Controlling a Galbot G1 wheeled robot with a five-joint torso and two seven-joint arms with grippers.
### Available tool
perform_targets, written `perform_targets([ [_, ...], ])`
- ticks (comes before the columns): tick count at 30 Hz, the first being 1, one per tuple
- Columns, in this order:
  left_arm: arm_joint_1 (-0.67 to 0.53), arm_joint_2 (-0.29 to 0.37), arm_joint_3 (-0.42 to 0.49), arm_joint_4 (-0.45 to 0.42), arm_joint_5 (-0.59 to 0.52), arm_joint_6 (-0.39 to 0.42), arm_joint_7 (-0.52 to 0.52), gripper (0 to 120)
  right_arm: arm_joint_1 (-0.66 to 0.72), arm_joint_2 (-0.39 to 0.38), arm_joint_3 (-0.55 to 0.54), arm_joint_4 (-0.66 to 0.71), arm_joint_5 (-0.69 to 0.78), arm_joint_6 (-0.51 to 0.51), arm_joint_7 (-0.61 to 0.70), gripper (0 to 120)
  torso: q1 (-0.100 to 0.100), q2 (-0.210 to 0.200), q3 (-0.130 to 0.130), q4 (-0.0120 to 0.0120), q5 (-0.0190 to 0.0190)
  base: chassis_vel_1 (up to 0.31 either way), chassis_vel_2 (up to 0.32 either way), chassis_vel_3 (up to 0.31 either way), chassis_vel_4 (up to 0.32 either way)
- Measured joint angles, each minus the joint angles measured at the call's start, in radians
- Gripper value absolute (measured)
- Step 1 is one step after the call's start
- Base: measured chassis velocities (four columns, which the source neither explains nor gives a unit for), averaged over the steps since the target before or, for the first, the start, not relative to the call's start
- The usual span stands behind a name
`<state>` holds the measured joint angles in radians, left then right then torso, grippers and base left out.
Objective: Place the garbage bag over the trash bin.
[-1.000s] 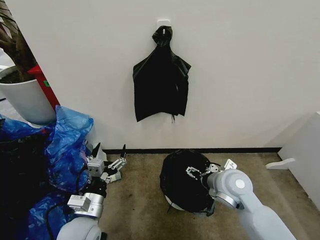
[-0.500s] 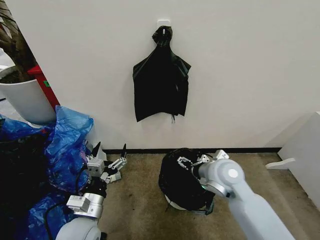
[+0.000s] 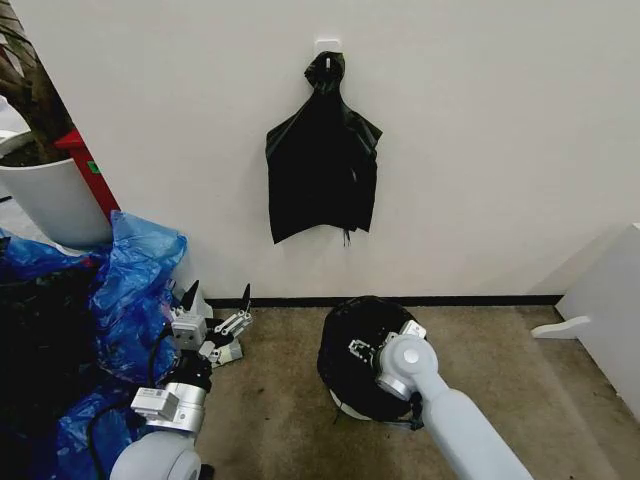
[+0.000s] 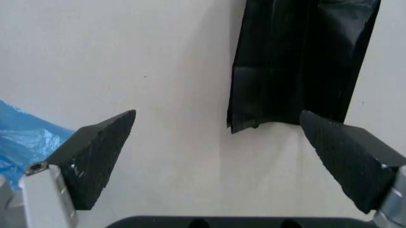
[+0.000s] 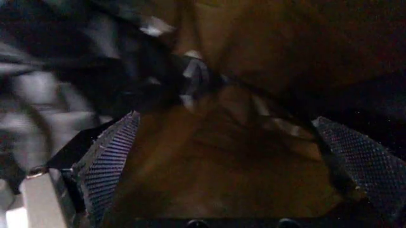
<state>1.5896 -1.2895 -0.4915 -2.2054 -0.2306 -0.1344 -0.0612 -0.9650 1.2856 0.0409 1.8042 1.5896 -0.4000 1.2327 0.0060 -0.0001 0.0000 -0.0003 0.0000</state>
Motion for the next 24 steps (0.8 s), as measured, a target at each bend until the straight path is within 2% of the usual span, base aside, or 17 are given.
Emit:
perform_targets([
  [6, -0.018, 0.003, 0.003, 0.009, -0.003, 0.006, -0.001, 100, 0.052, -0.016, -0.01, 0.085, 0.06, 0.038, 0.06, 100, 0.0, 0.0, 0.0, 0.0004, 0.0, 0.0, 0.0, 0.0, 0.0],
  [9, -0.021, 0.004, 0.002, 0.008, -0.017, 0.014, -0.003, 100, 0.048, -0.05, -0.019, 0.178, 0.056, 0.041, 0.056, 100, 0.0, 0.0, 0.0, 0.0002, 0.0, 0.0, 0.0, 0.0, 0.0],
  [11, -0.014, 0.005, -0.009, 0.007, -0.034, 0.018, -0.004, 100, 0.01, -0.092, -0.006, 0.294, 0.028, 0.007, -0.009, 100, 0.0, 0.0, 0.0, 0.0002, 0.0002, 0.0, 0.0, 0.0, 0.0],
  [12, -0.008, 0.005, -0.017, 0.005, -0.047, 0.021, -0.004, 100, -0.025, -0.116, 0.017, 0.355, -0.008, -0.026, -0.086, 100, 0.0, 0.0, 0.0, 0.0003, 0.0, 0.0, 0.0, 0.0, 0.0],
  [13, -0.001, 0.004, -0.023, 0.0, -0.059, 0.025, -0.004, 100, -0.057, -0.136, 0.035, 0.395, -0.056, -0.054, -0.155, 100, 0.0, 0.0, 0.0, 0.0, -0.0001, 0.0, 0.0, 0.0, 0.0],
  [14, -0.001, 0.004, -0.023, 0.0, -0.059, 0.025, -0.004, 100, -0.057, -0.136, 0.035, 0.395, -0.056, -0.054, -0.155, 100, 0.0, 0.0, 0.0, 0.0, -0.0001, 0.0, 0.0, 0.0, 0.0],
  [15, 0.01, 0.002, -0.032, -0.006, -0.074, 0.03, -0.003, 100, -0.118, -0.169, 0.064, 0.447, -0.191, -0.084, -0.294, 100, 0.0, 0.0, 0.0, 0.0, 0.0002, 0.0, 0.0, 0.0, 0.0],
  [16, 0.018, 0.0, -0.039, -0.01, -0.081, 0.031, 0.0, 100, -0.15, -0.187, 0.078, 0.464, -0.264, -0.089, -0.367, 100, 0.0, 0.0, 0.0, -0.0003, 0.0001, 0.0, 0.0, 0.0, 0.0],
  [18, 0.05, -0.008, -0.063, -0.019, -0.098, 0.028, 0.027, 100, -0.283, -0.239, 0.13, 0.501, -0.552, -0.063, -0.621, 100, 0.0, 0.0, 0.0, -0.0005, 0.0002, 0.0, 0.0, 0.0, 0.0],
  [20, 0.059, -0.01, -0.068, -0.021, -0.102, 0.025, 0.036, 100, -0.305, -0.244, 0.139, 0.506, -0.597, -0.055, -0.655, 100, 0.0, 0.0, 0.0, -0.0005, 0.0002, 0.0, 0.0, 0.0, 0.0],
  [21, 0.09, -0.017, -0.09, -0.026, -0.119, 0.014, 0.072, 100, -0.365, -0.25, 0.172, 0.528, -0.71, -0.033, -0.737, 100, 0.0, 0.0, 0.0, -0.0005, 0.0002, 0.0, 0.0, 0.0, 0.0],
  [22, 0.116, -0.023, -0.112, -0.027, -0.131, 0.0, 0.105, 100, -0.397, -0.246, 0.19, 0.54, -0.764, -0.014, -0.771, 100, 0.0, 0.0, 0.0, -0.0002, 0.0, 0.0, 0.0, 0.0, 0.0],
  [24, 0.161, -0.033, -0.157, -0.025, -0.145, -0.04, 0.175, 100, -0.469, -0.215, 0.232, 0.531, -0.903, 0.081, -0.894, 100, 0.0, 0.0, 0.0, 0.0004, 0.0001, 0.0, 0.0, 0.0, 0.0],
])
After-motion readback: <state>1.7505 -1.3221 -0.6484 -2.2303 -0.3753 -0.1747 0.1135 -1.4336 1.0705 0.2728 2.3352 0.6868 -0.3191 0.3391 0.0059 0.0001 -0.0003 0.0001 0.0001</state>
